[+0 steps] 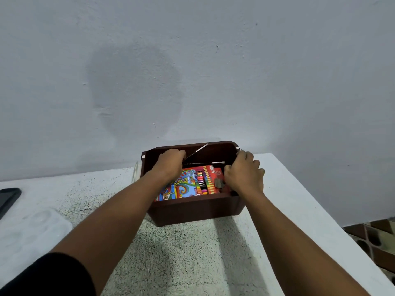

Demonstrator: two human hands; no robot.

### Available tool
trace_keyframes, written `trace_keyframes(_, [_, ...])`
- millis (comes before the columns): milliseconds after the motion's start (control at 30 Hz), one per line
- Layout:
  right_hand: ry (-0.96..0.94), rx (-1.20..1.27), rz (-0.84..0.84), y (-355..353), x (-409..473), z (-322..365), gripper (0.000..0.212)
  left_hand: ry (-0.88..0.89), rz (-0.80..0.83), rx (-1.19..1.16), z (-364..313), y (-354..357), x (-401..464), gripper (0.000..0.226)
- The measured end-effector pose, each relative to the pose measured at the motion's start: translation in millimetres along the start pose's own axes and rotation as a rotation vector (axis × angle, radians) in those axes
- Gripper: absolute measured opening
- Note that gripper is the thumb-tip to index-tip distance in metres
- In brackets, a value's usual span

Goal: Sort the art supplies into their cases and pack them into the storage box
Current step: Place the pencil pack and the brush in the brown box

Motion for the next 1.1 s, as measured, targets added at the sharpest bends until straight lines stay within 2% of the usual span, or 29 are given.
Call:
trace_keyframes(167, [-0.003,-0.030,0.026,0,0,0,0.050,0.042,-0.020,0.093,0,3,5,0.031])
trace_keyframes(400, [-0.002,-0.054,0.037,0,0,1,0.052,0.089,-0.010,0.084,-1,2,9,0.044])
trace_keyframes(567, [0.018,-0.086,0.068,-1,0,3,0.053,0.055,-0.050,-0.010,26,-7,-9,0.029])
trace_keyframes(633, [0.030,-0.114,0.073,-1,0,4,0.052,0.043,-0.132,-0.088,47,-16,-21,0.024])
trace_keyframes(733, [0.045,-0.136,0.077,0,1,3,0.052,0.006,-0.342,-0.218,79,-29,-47,0.017])
trace_keyframes(800, [0.040,-0.150,0.091,0,-1,4,0.056,-0.076,-0.372,-0.228,110,-32,-75,0.016])
trace_keyframes(867, [0.031,-0.163,0.108,1,-2,6,0.062,-0.211,-0.236,-0.191,151,-25,-103,0.014])
trace_keyframes(1000, [0.011,-0.197,0.125,5,-6,10,0.067,-0.521,0.250,0.007,211,6,-164,0.029])
trace_keyframes(1033, [0.017,-0.198,0.126,5,-7,11,0.067,-0.575,0.318,0.034,215,12,-177,0.032])
trace_keyframes(1100, [0.021,-0.195,0.130,8,-11,17,0.065,-0.610,0.322,0.009,226,23,-192,0.035])
Point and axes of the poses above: each hand's wrist, its own x-axis towards the middle knuckle, its own y-axis out of the palm, z = x × y, the point moved 1 cm from there along x, towards the middle knuckle, and after that the axes turned 12 degrees about z, right-handed, at the moved point
